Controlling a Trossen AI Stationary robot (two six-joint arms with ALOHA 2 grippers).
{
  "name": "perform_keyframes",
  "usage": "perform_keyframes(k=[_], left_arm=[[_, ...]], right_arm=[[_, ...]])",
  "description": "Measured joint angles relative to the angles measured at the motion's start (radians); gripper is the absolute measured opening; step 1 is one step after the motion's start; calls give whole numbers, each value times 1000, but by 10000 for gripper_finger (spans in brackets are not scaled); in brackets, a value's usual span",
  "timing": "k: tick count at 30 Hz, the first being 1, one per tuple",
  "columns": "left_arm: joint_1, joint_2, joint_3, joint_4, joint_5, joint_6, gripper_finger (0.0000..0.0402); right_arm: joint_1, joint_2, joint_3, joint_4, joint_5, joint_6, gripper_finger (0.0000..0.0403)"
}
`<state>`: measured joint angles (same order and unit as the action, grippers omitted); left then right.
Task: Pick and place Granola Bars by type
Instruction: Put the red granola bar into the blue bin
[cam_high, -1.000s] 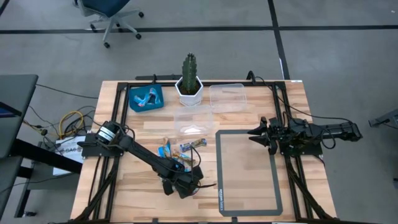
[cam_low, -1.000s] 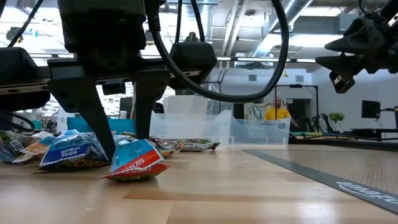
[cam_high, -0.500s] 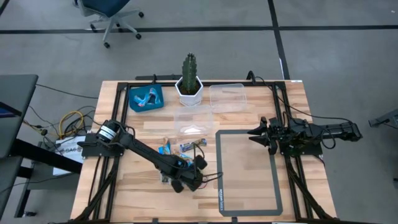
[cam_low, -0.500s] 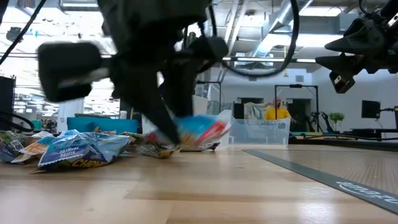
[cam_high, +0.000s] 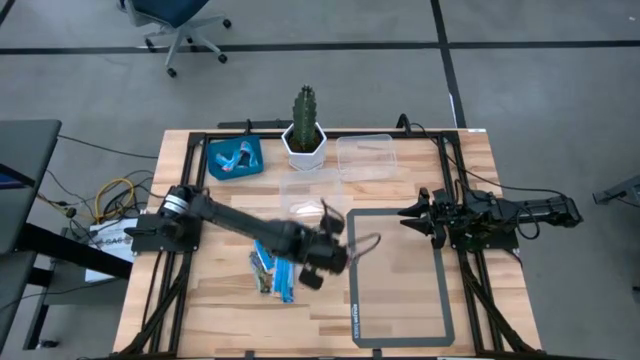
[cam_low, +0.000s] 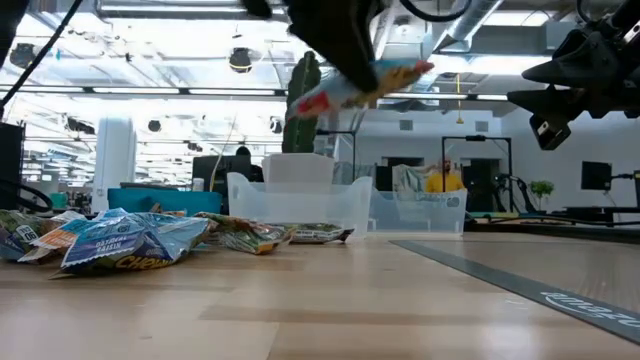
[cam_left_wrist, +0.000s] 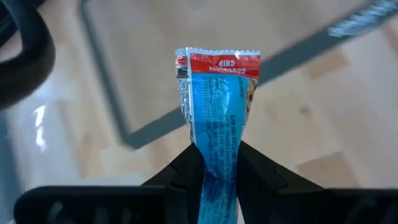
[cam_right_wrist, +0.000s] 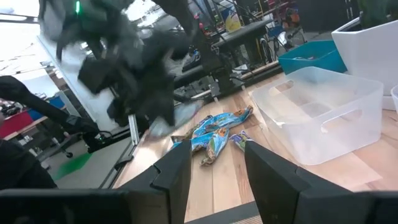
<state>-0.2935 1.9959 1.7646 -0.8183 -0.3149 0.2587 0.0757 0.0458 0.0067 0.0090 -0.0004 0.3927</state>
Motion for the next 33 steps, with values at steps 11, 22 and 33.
perform_keyframes(k=[11,22,33], left_arm=[[212,-98,111,-153,-38,-92,72],[438,-219,111,-317,-162,-183,72],[633,-313,111,-415,-190,-296,72]], right_arm=[[0,0,0,0,0,0,142],[0,0,0,0,0,0,143],[0,0,0,0,0,0,144]])
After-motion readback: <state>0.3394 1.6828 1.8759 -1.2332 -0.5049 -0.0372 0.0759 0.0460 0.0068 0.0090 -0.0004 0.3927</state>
